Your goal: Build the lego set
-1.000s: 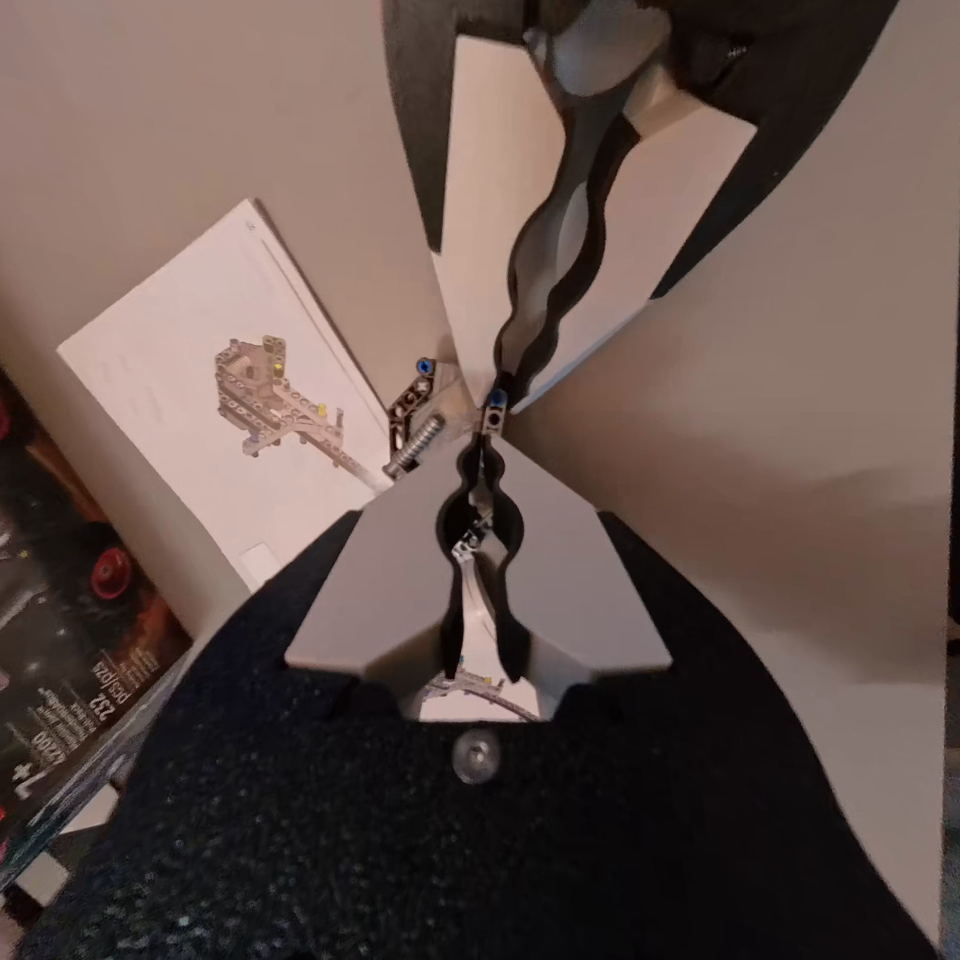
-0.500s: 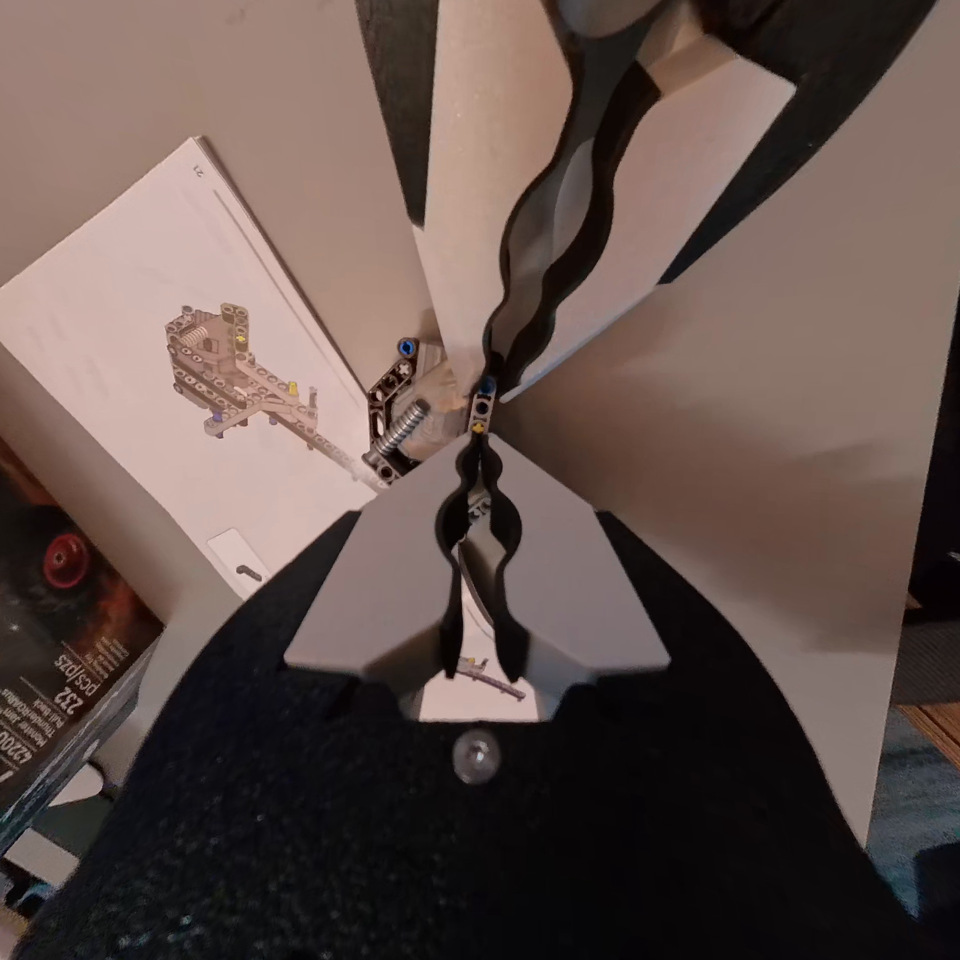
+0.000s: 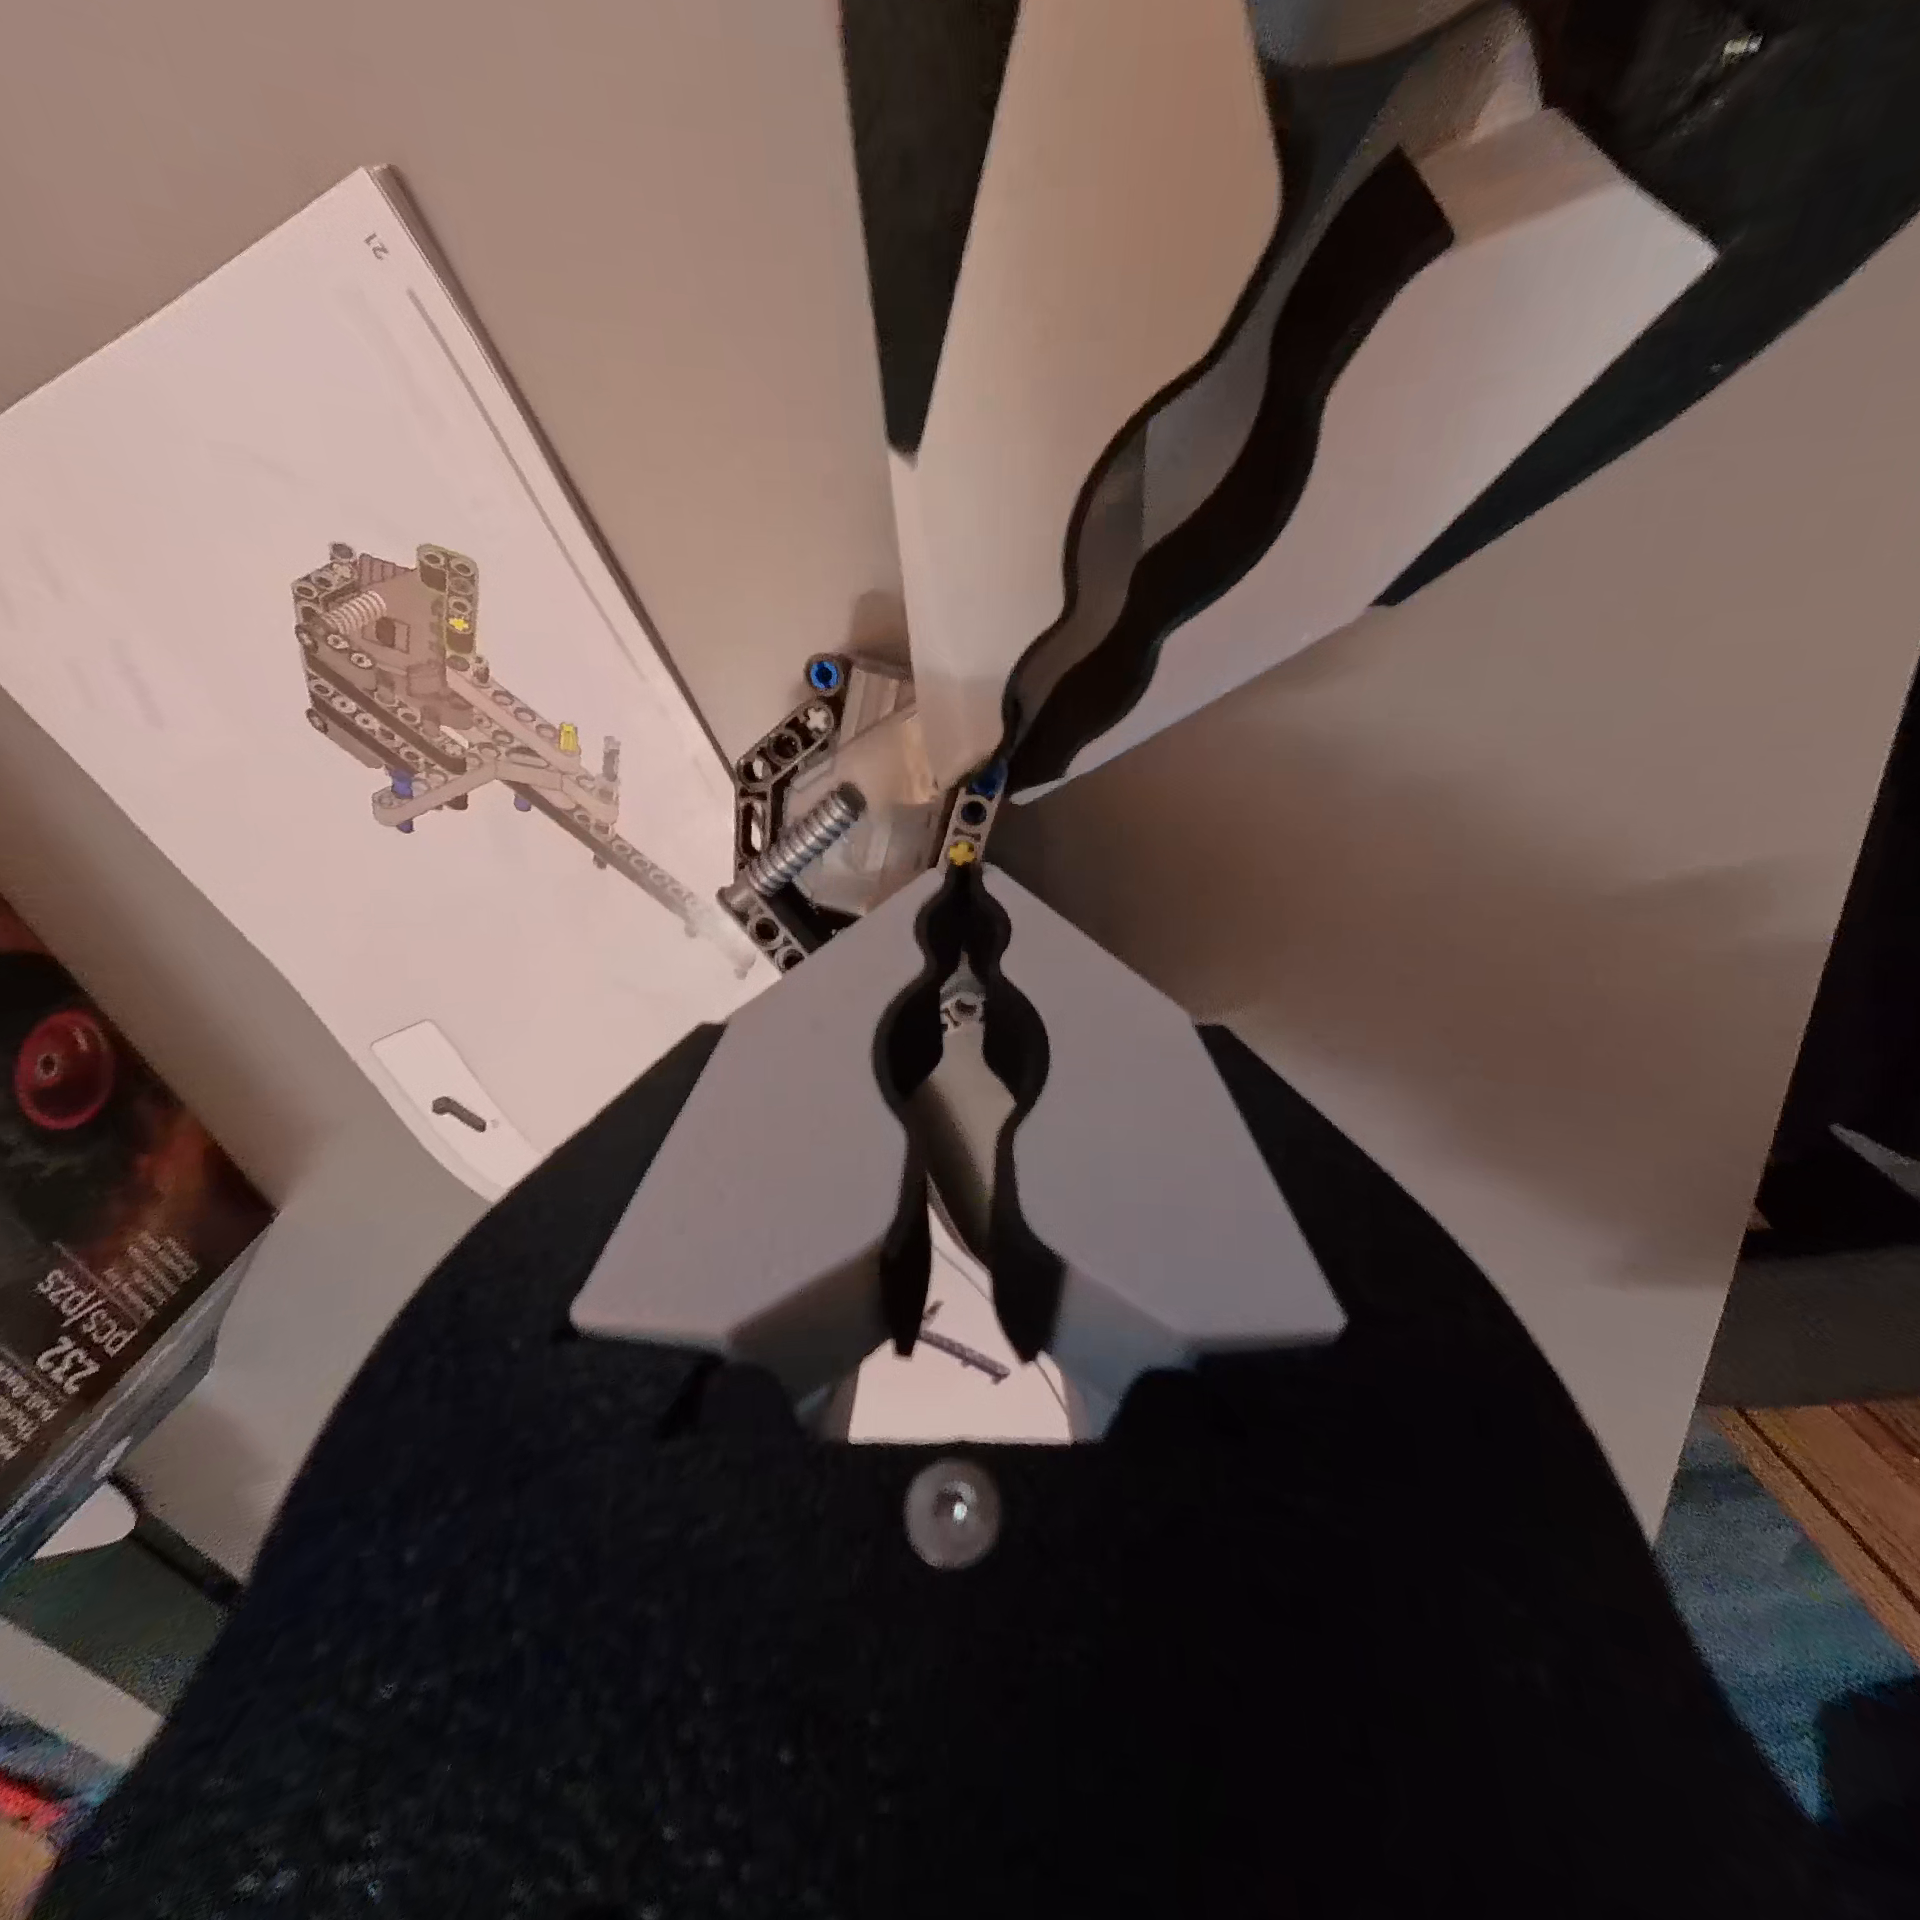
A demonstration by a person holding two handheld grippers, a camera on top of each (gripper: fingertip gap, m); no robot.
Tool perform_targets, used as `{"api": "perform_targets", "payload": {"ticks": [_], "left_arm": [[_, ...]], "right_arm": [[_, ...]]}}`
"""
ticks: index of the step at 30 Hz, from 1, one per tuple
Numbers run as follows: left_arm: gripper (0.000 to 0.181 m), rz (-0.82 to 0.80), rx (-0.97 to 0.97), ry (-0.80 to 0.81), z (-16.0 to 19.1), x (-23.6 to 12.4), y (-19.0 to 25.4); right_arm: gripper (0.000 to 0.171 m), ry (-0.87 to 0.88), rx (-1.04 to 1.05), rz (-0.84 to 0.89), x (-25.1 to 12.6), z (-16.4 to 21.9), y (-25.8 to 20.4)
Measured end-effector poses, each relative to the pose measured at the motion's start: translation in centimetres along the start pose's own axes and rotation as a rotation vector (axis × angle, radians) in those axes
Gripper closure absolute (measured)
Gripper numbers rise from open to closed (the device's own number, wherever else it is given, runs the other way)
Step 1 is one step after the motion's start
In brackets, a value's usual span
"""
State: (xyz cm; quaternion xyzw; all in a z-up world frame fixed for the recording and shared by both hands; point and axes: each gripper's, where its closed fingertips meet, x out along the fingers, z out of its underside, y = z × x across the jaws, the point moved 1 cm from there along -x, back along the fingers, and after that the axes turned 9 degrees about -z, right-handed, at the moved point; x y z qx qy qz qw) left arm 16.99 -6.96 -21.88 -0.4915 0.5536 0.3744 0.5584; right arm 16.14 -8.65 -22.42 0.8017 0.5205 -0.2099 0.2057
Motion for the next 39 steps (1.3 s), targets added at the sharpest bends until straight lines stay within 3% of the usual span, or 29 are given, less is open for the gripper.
{"api": "perform_targets", "payload": {"ticks": [15,21,27,39], "left_arm": [[0.181,-0.031,0.007,0.025,0.0,0.0,0.0],[0.181,-0.048,-0.034,0.227,-2.5,-2.6,-0.8],[0.181,0.023,0.007,0.185,-2.1,-1.1,0.1],[0.18,0.017,0.015,0.105,-1.1,0.2,0.5]], "right_arm": [[0.164,-0.008,0.021,-0.01,0.0,0.0,0.0],[0.164,0.014,0.026,-0.039,0.0,0.0,0.0],[0.164,0.02,0.018,-0.072,0.0,0.0,0.1],[0.165,0.037,-0.002,-0.14,-0.1,0.0,-0.1]]}}
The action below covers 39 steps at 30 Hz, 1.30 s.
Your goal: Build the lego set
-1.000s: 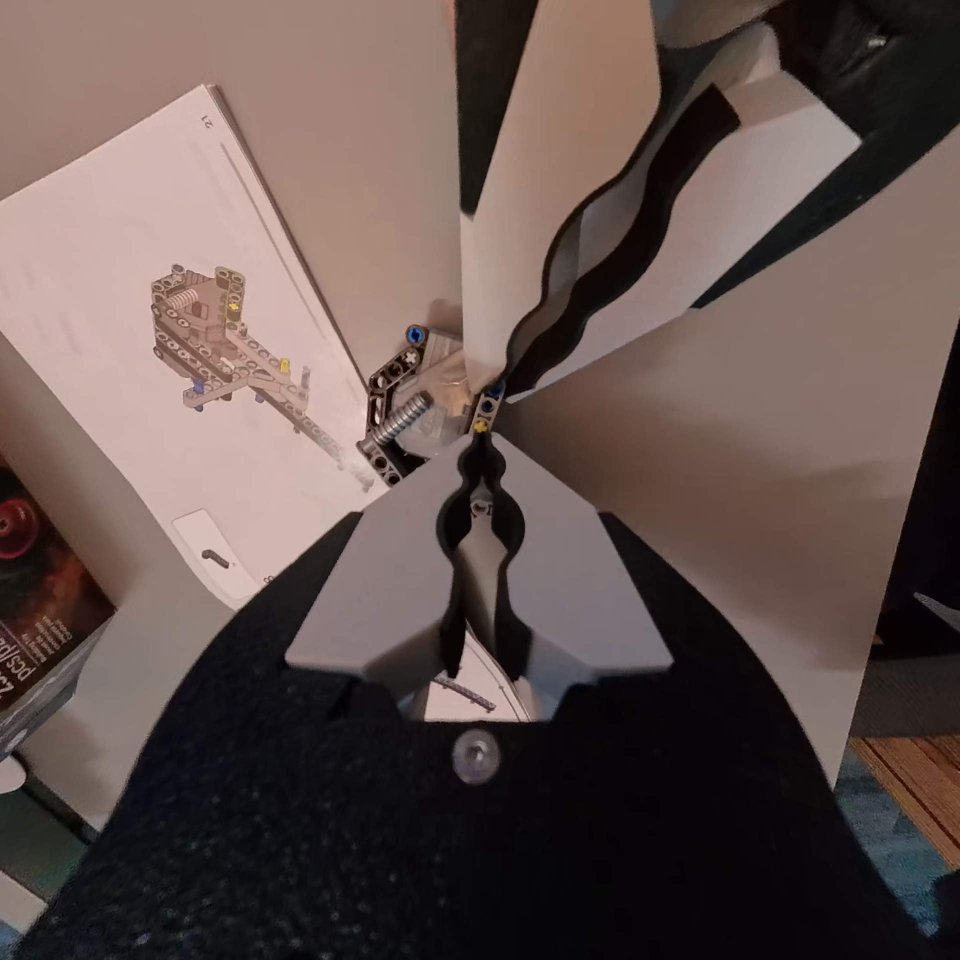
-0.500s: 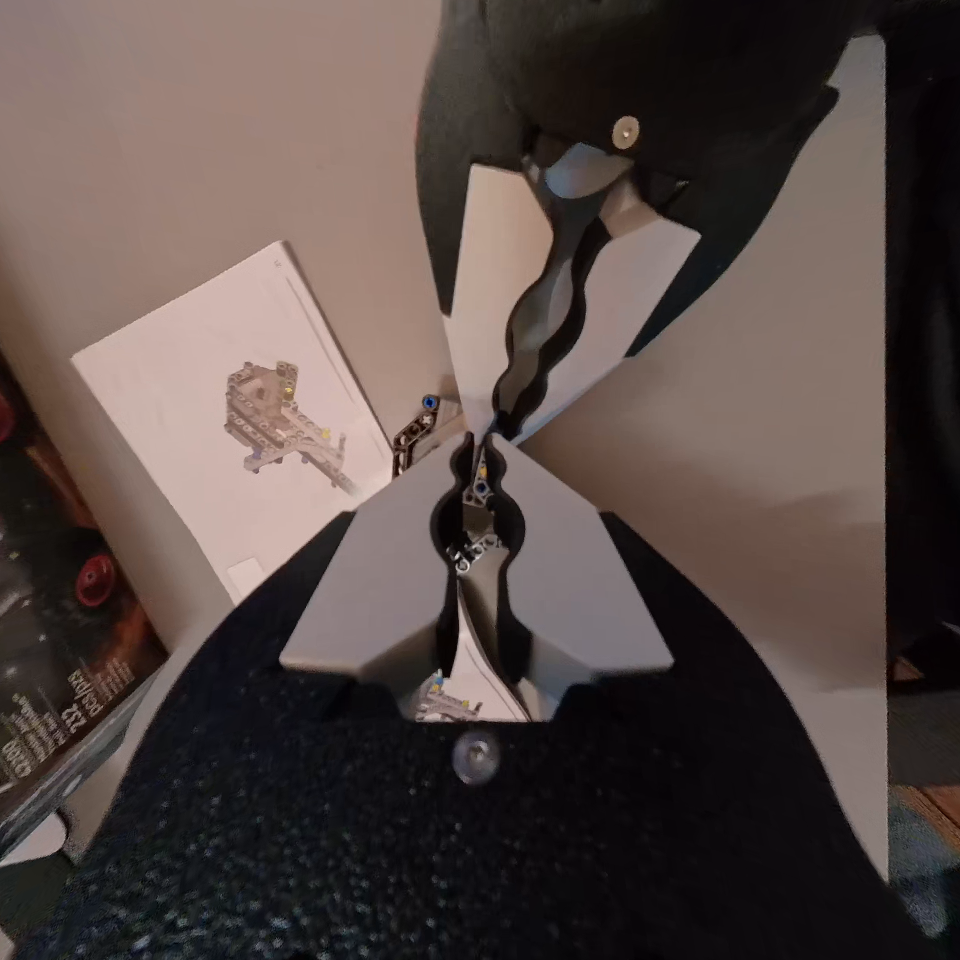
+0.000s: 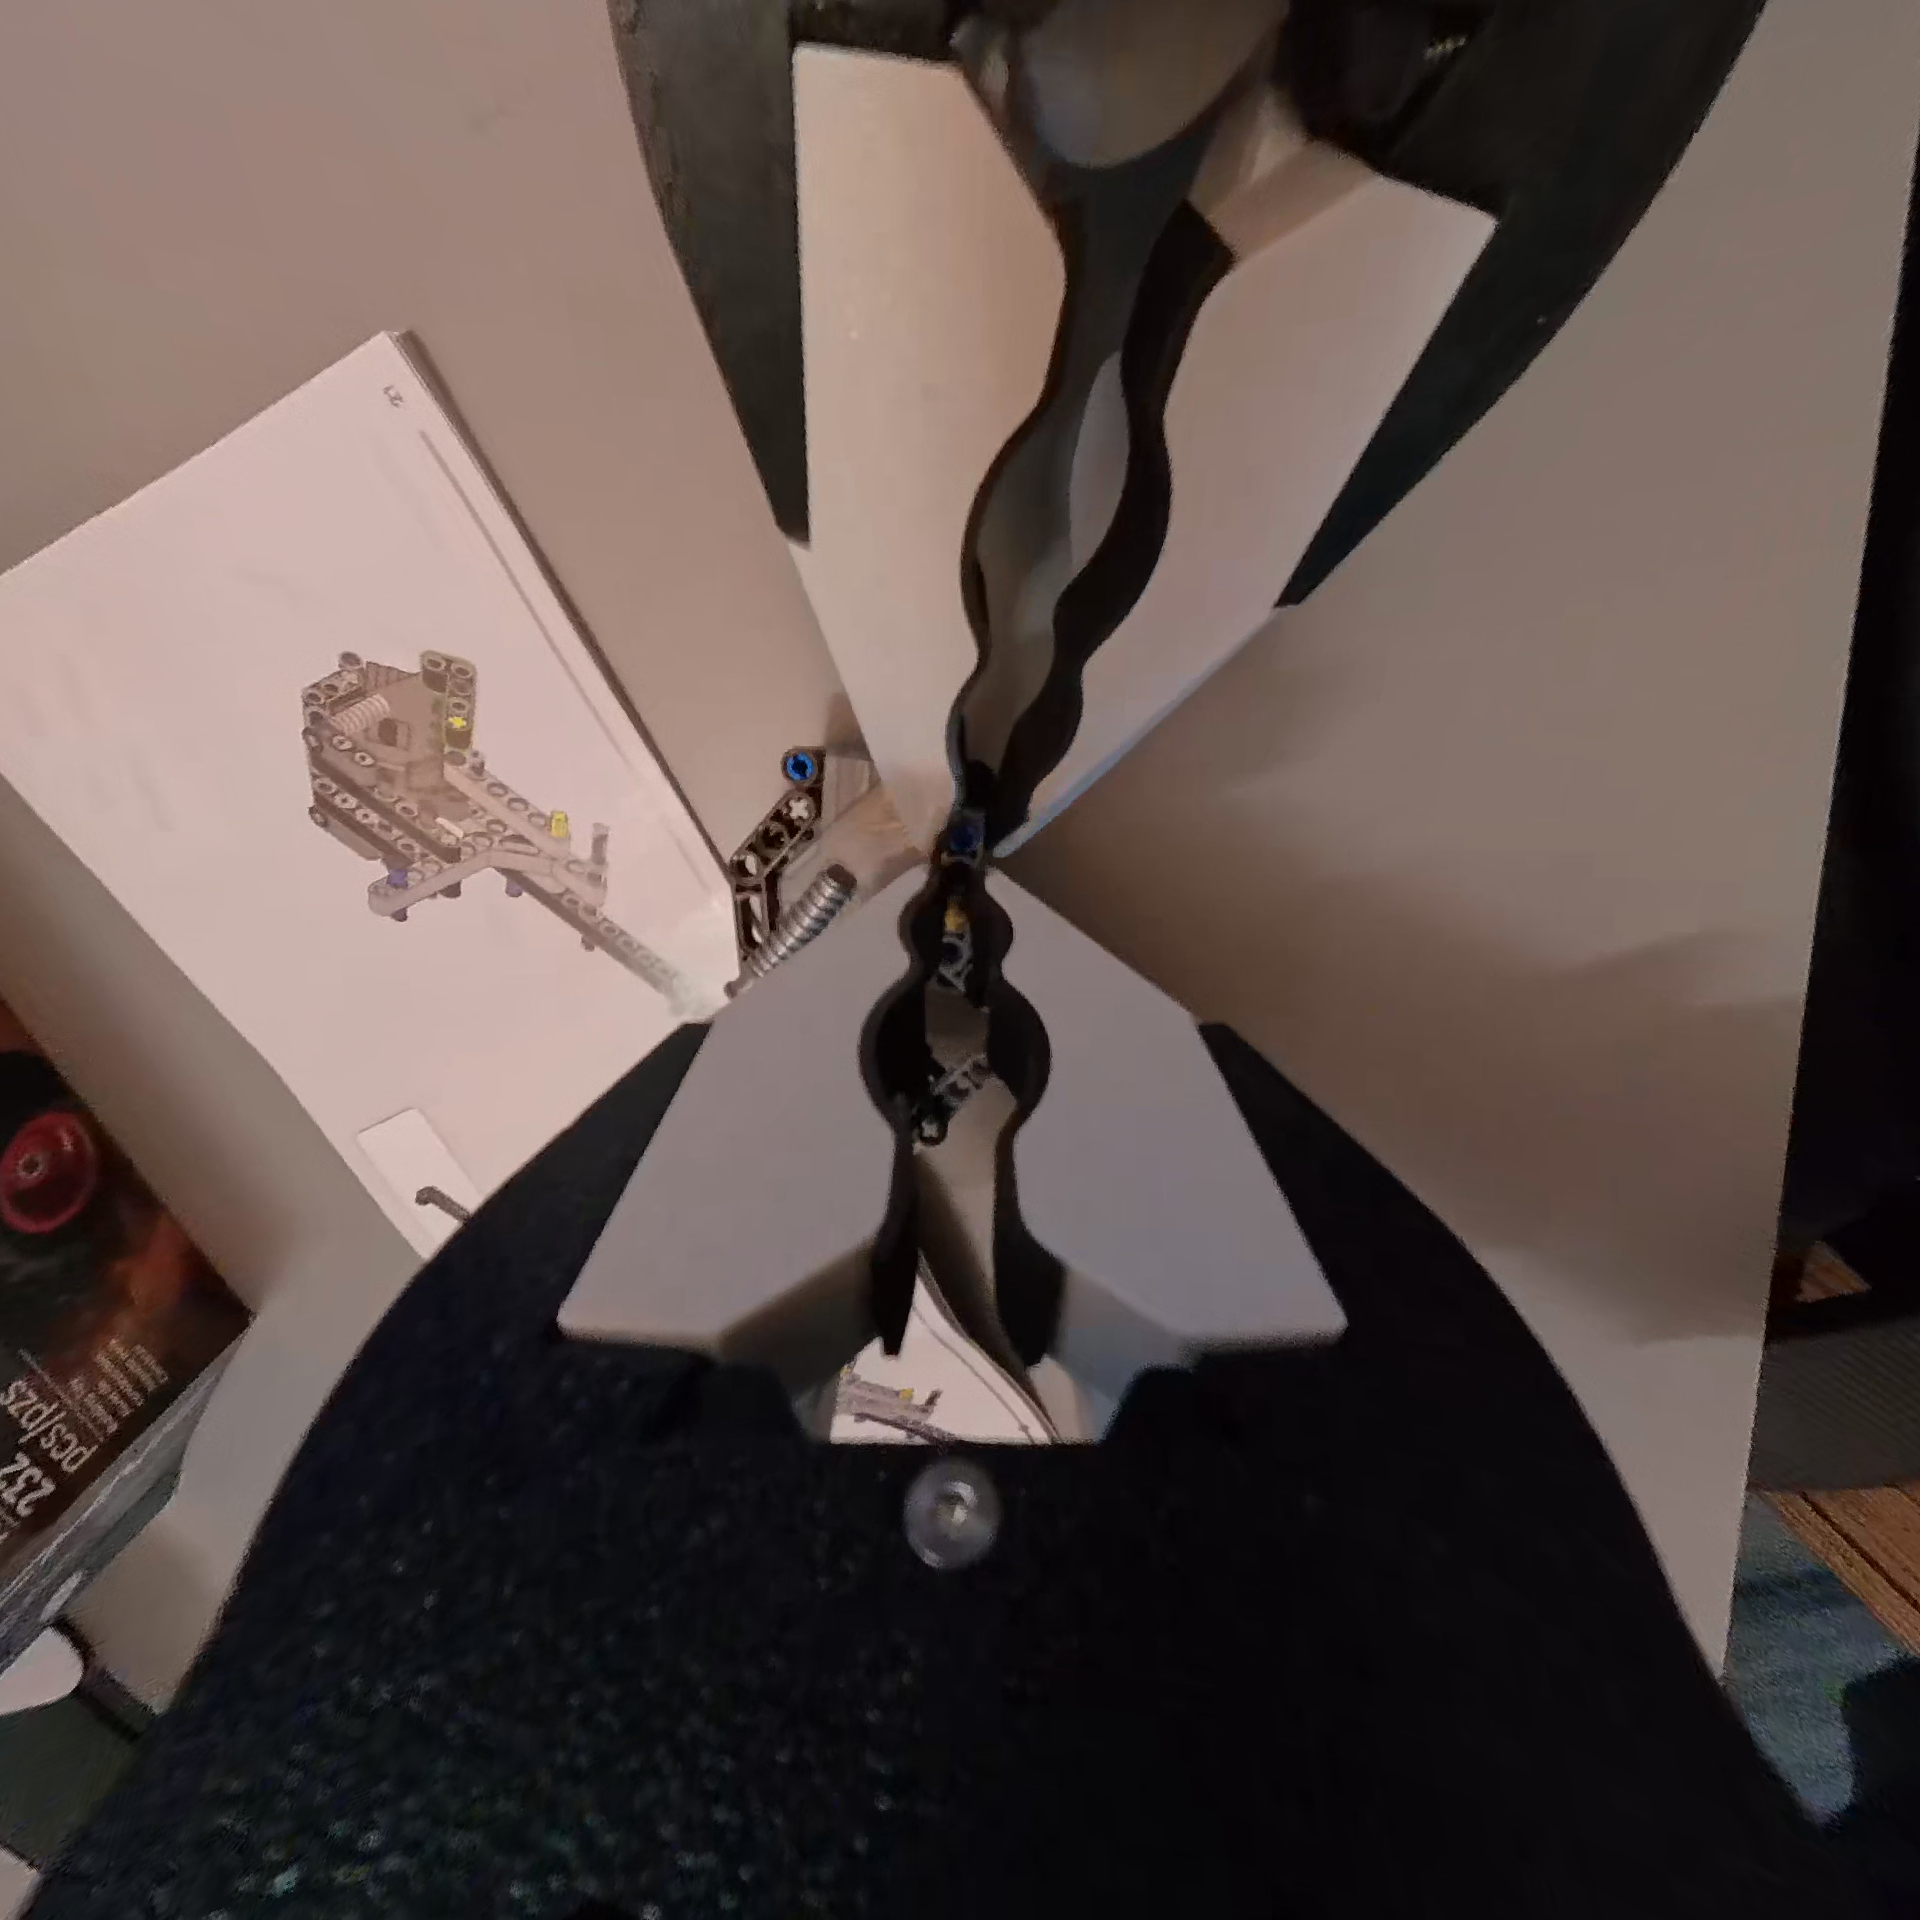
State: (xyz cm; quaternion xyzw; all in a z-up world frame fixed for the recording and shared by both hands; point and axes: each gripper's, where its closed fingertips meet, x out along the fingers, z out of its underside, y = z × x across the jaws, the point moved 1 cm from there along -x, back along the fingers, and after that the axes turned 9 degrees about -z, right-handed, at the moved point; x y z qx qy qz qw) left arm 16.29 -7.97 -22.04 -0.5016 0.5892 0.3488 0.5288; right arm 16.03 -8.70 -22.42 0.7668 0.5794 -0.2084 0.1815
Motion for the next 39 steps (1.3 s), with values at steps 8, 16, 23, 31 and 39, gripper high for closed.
{"api": "perform_targets", "payload": {"ticks": [8,16,23,31,39], "left_arm": [[0.179,-0.026,0.004,-0.069,0.0,0.3,0.0],[0.179,-0.071,0.006,-0.054,0.0,0.3,-0.1],[0.181,-0.091,-0.06,0.067,0.0,-1.6,-0.9],[0.181,-0.021,-0.002,-0.042,0.0,-0.6,0.1],[0.177,-0.035,0.011,-0.075,0.2,-0.9,0.5]], "right_arm": [[0.165,0.036,-0.001,-0.004,0.0,0.0,0.0],[0.164,0.025,-0.023,0.024,0.1,0.1,0.0],[0.165,0.028,-0.019,0.009,0.0,0.1,0.0],[0.165,0.036,-0.03,-0.054,-0.3,0.2,-0.5],[0.165,0.037,-0.037,-0.068,-0.3,0.2,-0.5]]}}
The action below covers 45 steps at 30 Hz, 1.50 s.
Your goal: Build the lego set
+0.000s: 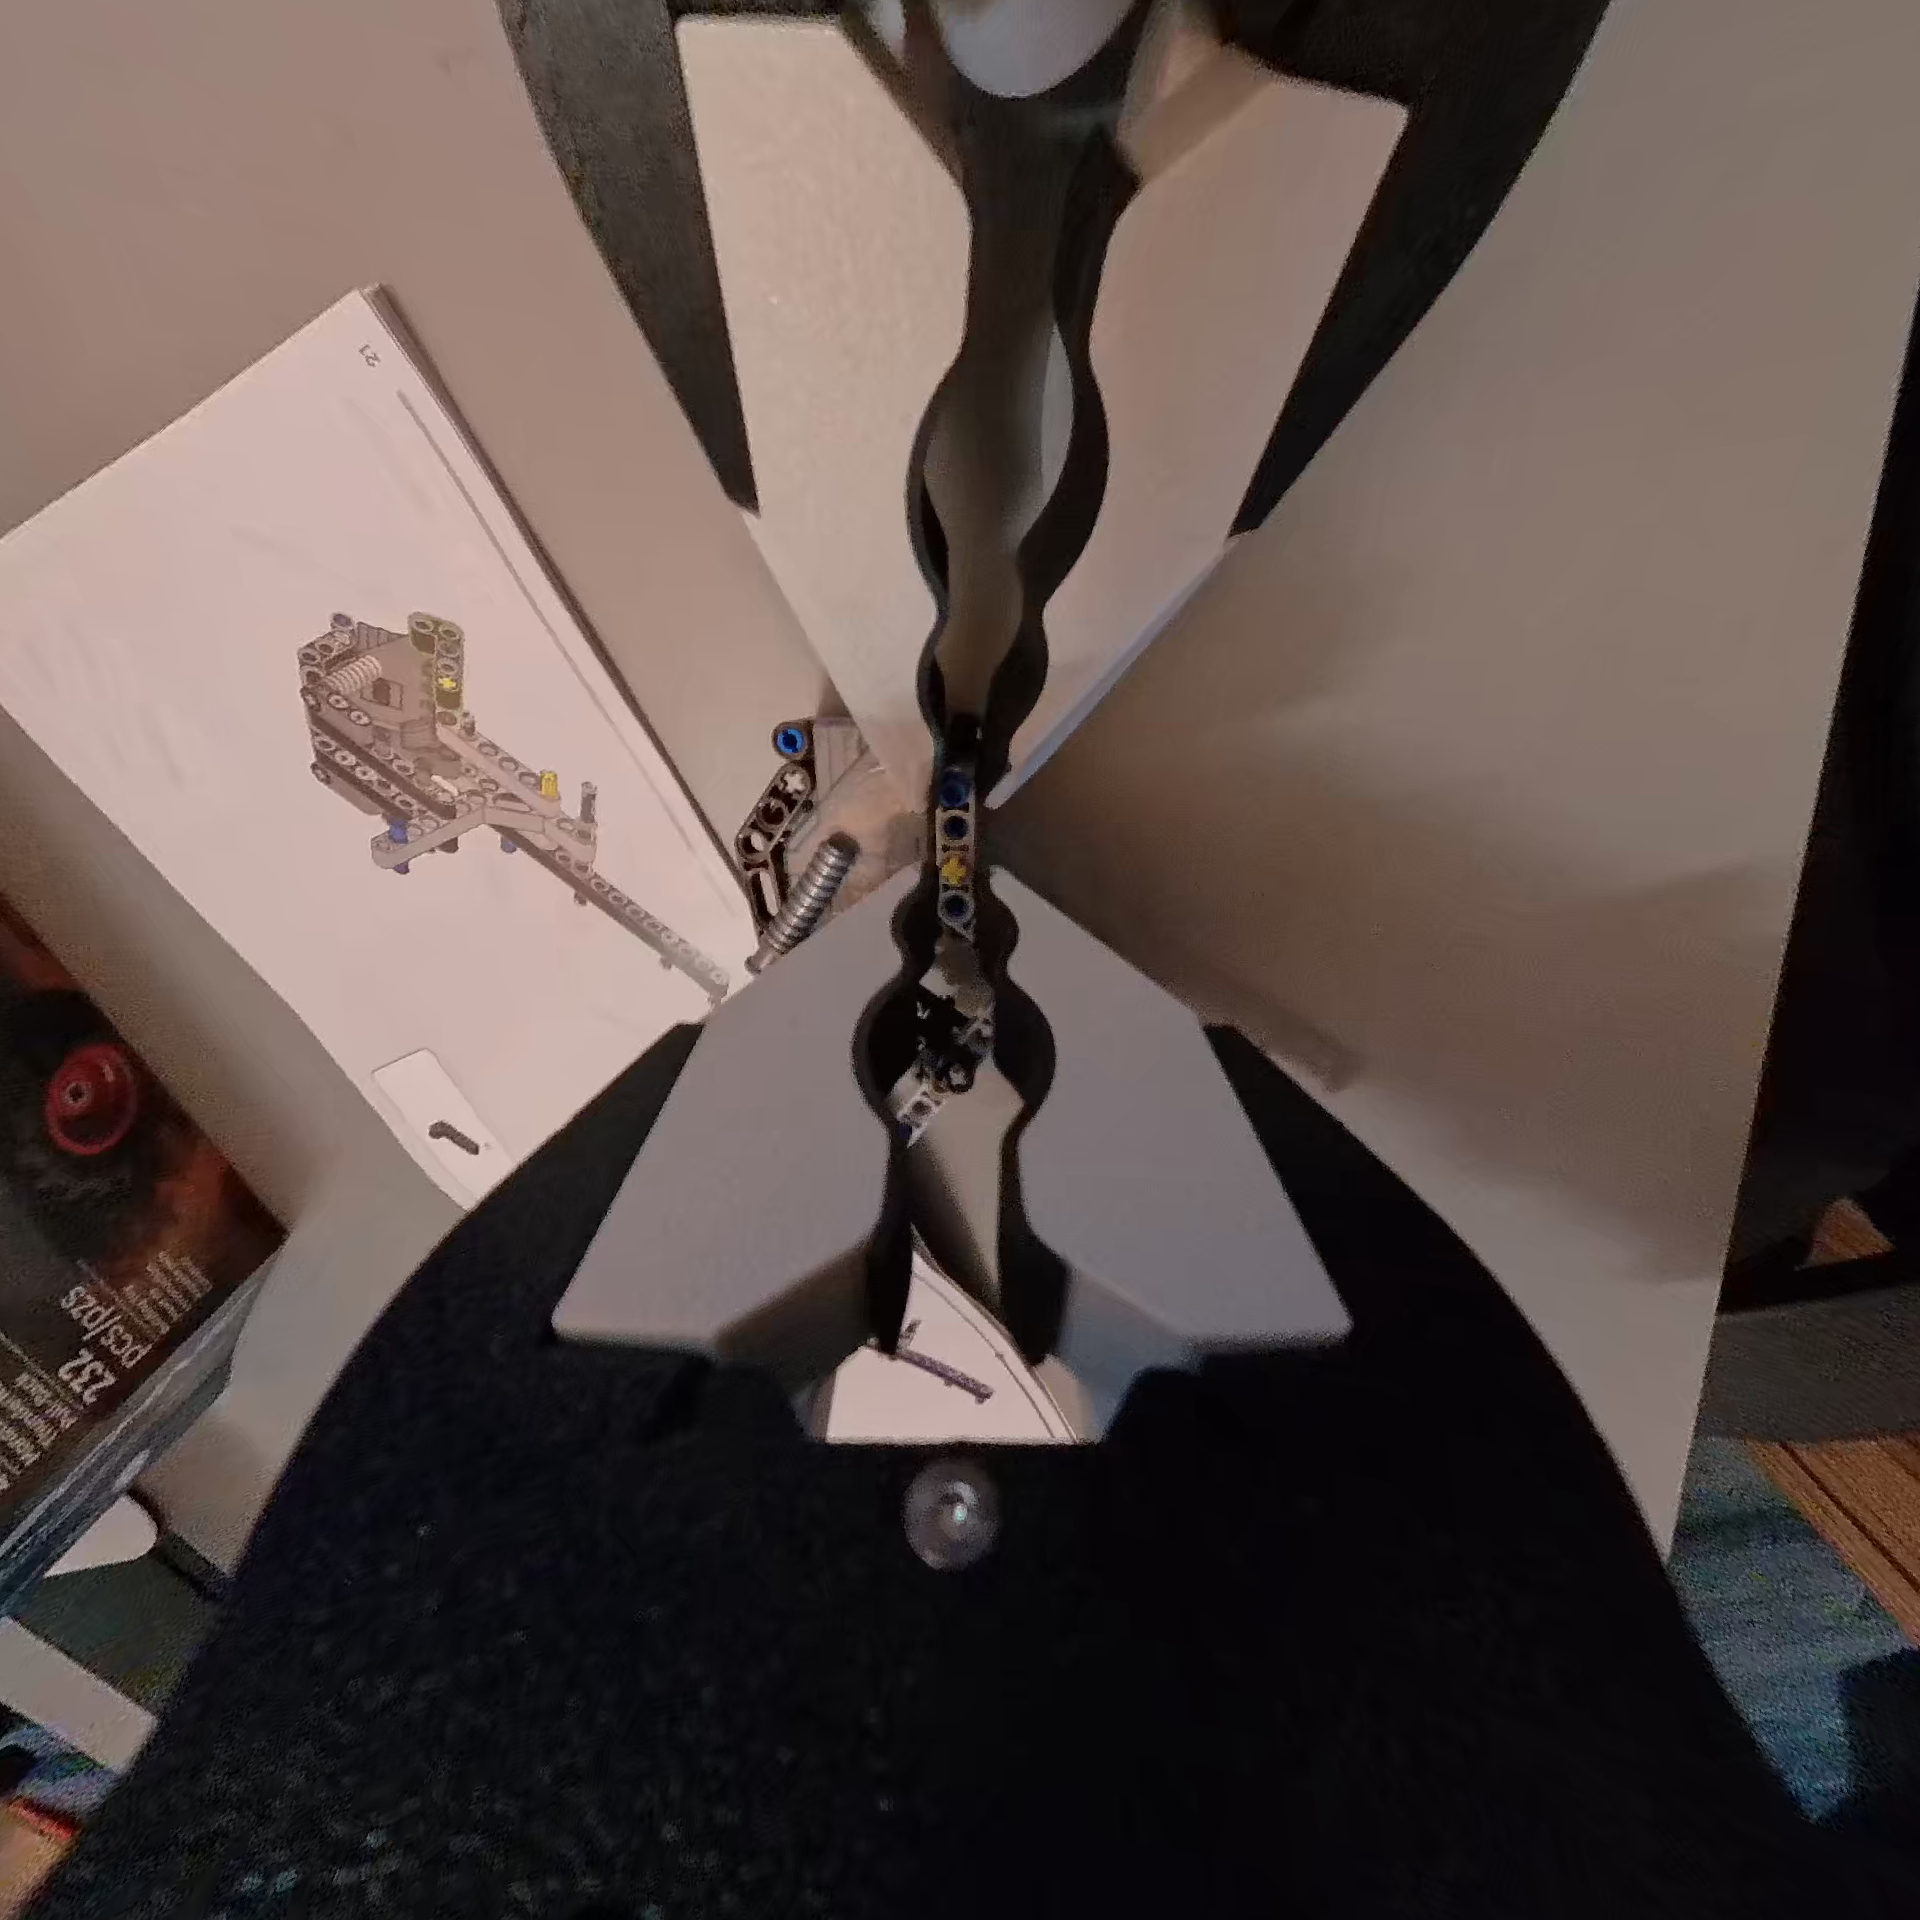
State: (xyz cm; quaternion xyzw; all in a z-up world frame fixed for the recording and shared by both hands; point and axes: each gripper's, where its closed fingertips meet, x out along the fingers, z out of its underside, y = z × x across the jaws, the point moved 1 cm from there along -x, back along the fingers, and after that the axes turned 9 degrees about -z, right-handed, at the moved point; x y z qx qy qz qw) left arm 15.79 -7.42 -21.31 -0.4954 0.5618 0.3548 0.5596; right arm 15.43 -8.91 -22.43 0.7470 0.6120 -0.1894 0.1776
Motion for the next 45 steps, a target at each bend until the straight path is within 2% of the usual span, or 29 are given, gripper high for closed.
{"api": "perform_targets", "payload": {"ticks": [22,32,35,45], "left_arm": [[0.177,-0.009,-0.008,-0.035,0.39,1.0,-0.21],[0.177,-0.032,-0.034,0.013,0.4,1.03,-0.19],[0.177,-0.049,-0.044,0.013,0.45,1.03,-0.18],[0.179,-0.063,-0.042,0.095,0.21,0.61,-0.23]], "right_arm": [[0.164,0.0,-0.005,0.029,0.03,-0.16,0.21],[0.165,-0.062,0.032,0.038,0.09,-0.06,0.19],[0.164,-0.005,0.071,0.054,0.19,0.07,0.14],[0.165,-0.002,0.051,0.046,0.21,-0.07,0.13]]}}
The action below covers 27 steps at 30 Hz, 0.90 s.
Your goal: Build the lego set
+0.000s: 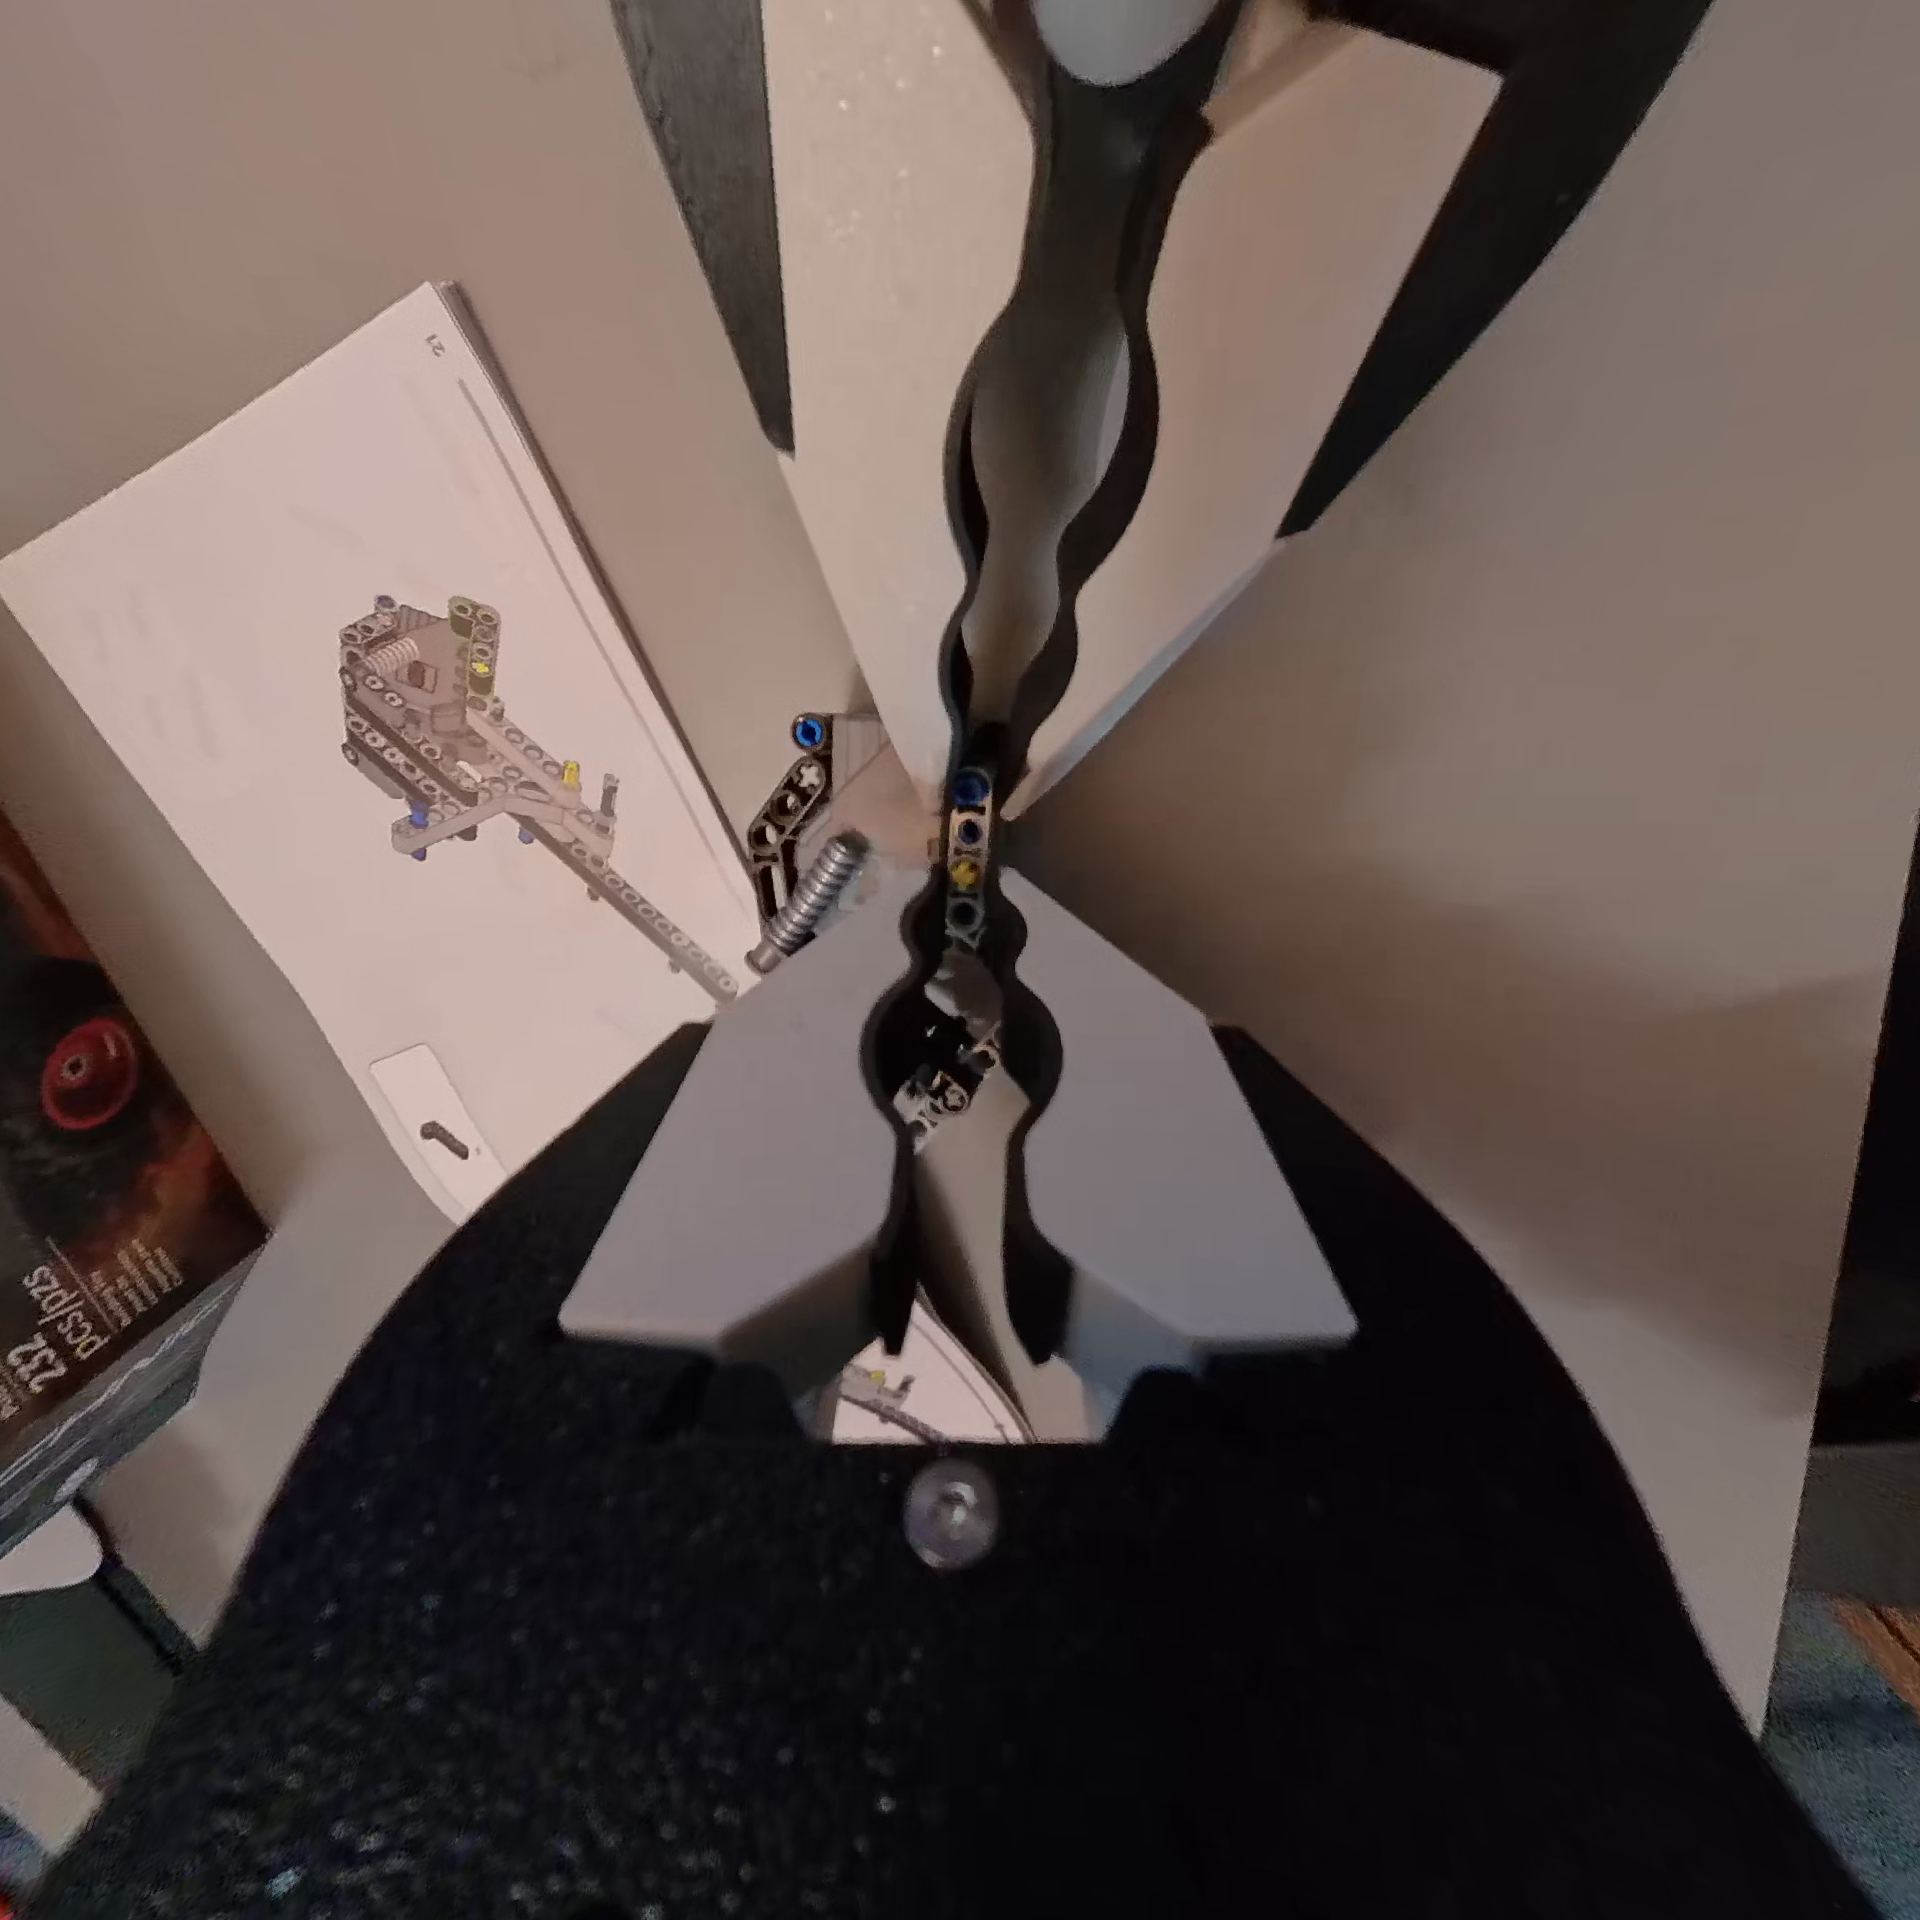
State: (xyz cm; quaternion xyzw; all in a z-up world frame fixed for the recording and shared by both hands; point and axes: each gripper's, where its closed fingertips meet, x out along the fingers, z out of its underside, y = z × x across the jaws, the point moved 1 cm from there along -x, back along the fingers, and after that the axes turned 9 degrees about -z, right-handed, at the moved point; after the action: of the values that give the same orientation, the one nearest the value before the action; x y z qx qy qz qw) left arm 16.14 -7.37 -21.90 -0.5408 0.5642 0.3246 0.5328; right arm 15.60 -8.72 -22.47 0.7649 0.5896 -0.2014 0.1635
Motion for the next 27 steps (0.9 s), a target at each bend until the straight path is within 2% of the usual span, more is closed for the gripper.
{"api": "perform_targets", "payload": {"ticks": [3,6,15,20,27], "left_arm": [[0.181,0.015,-0.026,0.055,-1.18,-0.32,-0.19],[0.181,0.043,-0.003,-0.002,-0.73,0.25,0.06],[0.181,0.081,-0.03,-0.016,-0.51,0.25,0.17],[0.181,0.09,-0.036,-0.082,-0.43,0.32,0.09],[0.181,0.013,-0.031,-0.088,-0.4,0.42,0.36]], "right_arm": [[0.165,0.002,0.004,-0.013,0.01,-0.01,0.01],[0.165,0.003,0.006,-0.024,0.01,-0.01,0.02],[0.165,0.005,0.012,-0.036,0.02,-0.02,0.02],[0.164,0.003,0.009,-0.034,0.05,0.0,0.01],[0.165,-0.006,-0.003,-0.023,0.13,0.09,-0.12]]}}
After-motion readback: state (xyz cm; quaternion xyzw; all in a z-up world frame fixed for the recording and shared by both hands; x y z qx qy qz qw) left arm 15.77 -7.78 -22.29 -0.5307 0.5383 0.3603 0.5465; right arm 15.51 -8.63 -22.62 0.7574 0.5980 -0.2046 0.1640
